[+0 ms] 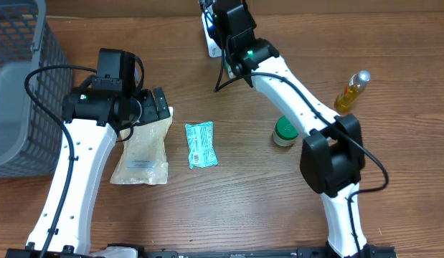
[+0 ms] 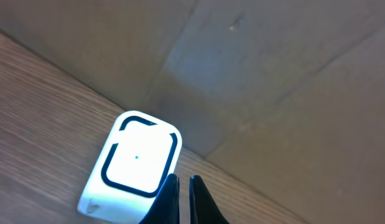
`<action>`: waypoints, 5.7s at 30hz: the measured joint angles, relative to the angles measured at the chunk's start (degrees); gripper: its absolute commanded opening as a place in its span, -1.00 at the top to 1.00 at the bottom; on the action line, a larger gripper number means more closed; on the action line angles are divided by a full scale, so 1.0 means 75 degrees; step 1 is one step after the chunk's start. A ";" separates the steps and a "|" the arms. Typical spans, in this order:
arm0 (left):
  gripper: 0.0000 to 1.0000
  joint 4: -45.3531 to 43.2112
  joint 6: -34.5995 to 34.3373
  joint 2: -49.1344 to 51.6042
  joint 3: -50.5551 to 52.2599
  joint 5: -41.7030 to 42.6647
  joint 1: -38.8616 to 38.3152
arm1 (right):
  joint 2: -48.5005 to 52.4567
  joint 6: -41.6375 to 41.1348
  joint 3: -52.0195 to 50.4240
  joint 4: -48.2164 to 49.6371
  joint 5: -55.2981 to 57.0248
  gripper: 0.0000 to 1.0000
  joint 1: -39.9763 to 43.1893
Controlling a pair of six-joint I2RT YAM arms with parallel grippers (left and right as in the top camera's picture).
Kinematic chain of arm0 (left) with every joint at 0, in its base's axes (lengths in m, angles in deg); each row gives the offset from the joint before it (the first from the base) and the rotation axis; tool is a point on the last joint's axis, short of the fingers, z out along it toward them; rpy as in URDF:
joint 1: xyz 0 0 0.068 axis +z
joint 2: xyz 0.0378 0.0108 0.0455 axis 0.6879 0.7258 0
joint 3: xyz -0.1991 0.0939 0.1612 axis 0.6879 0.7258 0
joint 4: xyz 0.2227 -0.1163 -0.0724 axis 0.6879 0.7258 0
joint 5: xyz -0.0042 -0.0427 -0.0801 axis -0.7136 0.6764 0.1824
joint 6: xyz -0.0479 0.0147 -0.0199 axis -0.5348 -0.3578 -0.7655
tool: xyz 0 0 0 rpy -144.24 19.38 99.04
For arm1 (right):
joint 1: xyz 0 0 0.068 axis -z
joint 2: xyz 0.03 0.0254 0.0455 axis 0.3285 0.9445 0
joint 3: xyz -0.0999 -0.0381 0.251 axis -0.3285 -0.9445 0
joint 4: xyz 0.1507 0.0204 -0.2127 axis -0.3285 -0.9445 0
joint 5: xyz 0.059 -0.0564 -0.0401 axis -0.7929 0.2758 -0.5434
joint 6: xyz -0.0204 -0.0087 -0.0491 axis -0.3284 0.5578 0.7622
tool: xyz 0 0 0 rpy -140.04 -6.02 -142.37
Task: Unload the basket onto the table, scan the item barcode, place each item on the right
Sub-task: 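Carry the tissue pack to the white scanner and hold it over the window, then move the tissue pack away from the scanner to the right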
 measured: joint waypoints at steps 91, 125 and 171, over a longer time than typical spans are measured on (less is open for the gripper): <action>-0.99 0.0000 0.0000 0.0000 0.0000 0.0000 0.0000 | 0.0542 -0.3893 -0.1562 0.2512 -0.2340 0.93 0.0702; -1.00 0.0000 0.0000 0.0000 0.0000 0.0000 0.0000 | 0.0662 -0.5578 -0.1696 -0.1740 -0.2774 -0.08 0.0752; -0.99 -0.0003 0.0000 0.0000 0.0000 0.0000 0.0000 | 0.0050 -0.6878 -0.1740 -0.4258 -0.4226 0.93 0.1588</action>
